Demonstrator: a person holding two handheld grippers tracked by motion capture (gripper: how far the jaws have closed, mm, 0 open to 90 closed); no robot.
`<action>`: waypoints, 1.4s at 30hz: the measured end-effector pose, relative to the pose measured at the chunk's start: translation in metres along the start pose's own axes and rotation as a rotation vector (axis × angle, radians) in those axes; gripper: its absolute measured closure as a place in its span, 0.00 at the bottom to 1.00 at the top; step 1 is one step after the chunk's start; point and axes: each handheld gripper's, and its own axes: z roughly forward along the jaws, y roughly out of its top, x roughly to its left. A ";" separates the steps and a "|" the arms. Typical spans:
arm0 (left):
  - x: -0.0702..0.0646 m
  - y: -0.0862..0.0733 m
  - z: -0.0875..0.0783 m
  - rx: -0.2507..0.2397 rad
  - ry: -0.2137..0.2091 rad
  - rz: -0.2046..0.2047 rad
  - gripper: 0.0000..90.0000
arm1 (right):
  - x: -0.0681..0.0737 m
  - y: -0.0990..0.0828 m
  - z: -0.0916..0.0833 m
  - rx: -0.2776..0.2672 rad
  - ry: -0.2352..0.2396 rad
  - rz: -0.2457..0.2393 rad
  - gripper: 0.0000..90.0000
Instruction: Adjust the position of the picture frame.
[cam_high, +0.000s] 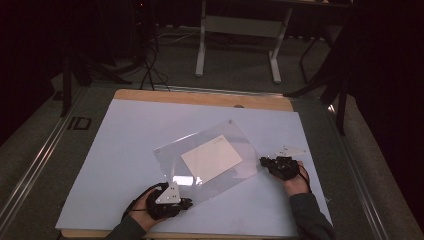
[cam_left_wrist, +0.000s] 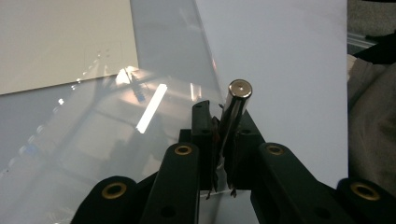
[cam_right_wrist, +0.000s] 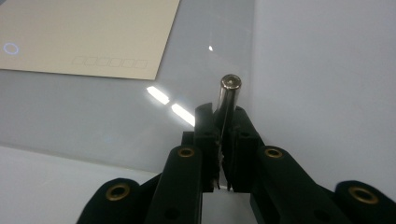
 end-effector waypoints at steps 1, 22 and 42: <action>-0.001 0.001 0.000 0.002 0.009 0.013 0.94 | 0.001 0.000 0.000 0.001 -0.007 -0.002 0.94; -0.021 0.024 -0.006 0.046 0.102 0.139 0.92 | -0.004 0.027 0.025 -0.034 -0.036 0.064 0.95; -0.040 0.063 0.016 0.074 0.060 0.245 0.92 | -0.008 0.102 0.096 -0.040 0.028 0.109 0.94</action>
